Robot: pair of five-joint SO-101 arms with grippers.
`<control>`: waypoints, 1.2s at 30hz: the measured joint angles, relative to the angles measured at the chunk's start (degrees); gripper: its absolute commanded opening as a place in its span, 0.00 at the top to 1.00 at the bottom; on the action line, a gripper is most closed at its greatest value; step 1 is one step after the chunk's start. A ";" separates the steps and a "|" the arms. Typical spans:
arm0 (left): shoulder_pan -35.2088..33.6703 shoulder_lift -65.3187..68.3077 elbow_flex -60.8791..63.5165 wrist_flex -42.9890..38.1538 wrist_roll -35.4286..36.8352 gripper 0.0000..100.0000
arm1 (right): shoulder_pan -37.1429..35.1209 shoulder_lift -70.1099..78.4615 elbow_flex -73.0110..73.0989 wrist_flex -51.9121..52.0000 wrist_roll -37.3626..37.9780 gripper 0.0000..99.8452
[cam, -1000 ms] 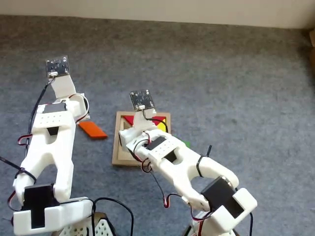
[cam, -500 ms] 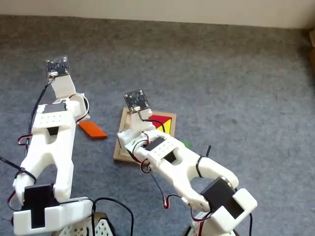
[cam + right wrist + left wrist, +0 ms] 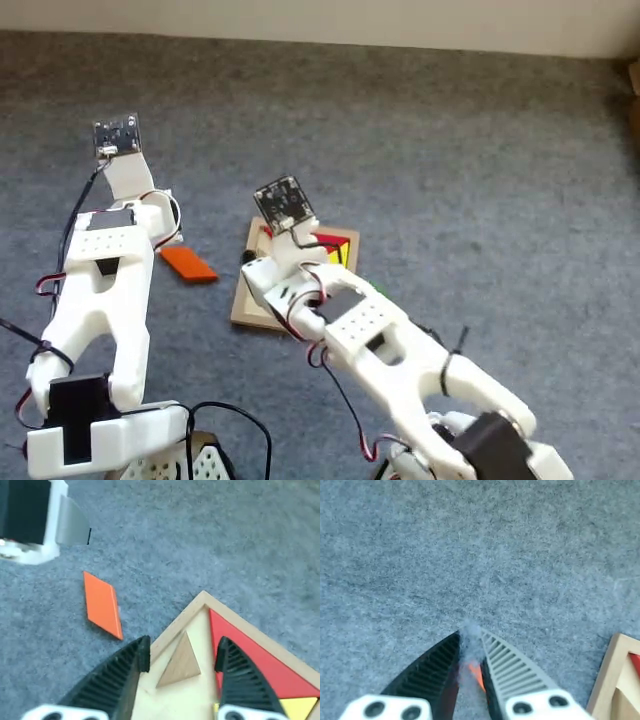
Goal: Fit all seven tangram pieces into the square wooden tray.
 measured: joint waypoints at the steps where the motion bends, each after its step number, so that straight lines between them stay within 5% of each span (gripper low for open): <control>1: 0.00 0.00 0.00 -0.18 0.00 0.95 | 0.00 -1.93 1.14 0.00 0.00 0.90; 26: 0.00 0.00 0.09 -0.18 0.00 0.95 | 0.53 -7.21 9.76 0.00 4.13 0.94; 36: 0.00 0.00 0.70 -0.18 0.00 0.95 | 0.70 9.85 8.62 -4.13 4.13 0.94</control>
